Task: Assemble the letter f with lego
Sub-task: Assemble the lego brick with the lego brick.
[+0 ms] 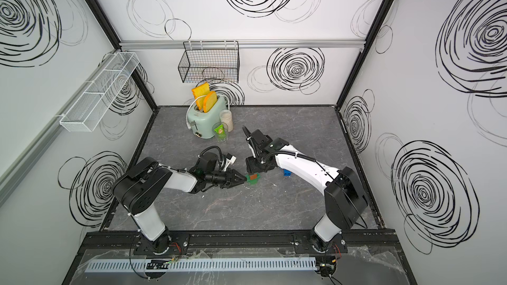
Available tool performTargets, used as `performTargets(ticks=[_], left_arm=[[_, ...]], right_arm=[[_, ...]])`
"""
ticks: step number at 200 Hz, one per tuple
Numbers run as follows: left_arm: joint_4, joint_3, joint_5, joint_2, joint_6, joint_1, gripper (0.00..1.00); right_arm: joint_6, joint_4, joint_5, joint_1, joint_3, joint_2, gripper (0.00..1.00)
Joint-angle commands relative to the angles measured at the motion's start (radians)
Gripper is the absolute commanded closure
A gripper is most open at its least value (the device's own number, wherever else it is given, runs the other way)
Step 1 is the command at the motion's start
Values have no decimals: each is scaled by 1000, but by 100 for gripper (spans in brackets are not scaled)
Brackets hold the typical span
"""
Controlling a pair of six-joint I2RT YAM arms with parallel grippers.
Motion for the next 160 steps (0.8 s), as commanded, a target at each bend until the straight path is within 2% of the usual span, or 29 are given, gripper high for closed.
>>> performTargets(ticks=[1,160], left_arm=[[51,0,5,7,-11,-4,64],[56,-6,0,13,-19,-4,66]], right_arm=[[5,-5,25,9,-19,13,45],[-12,-28,85,25,-64,8,46]])
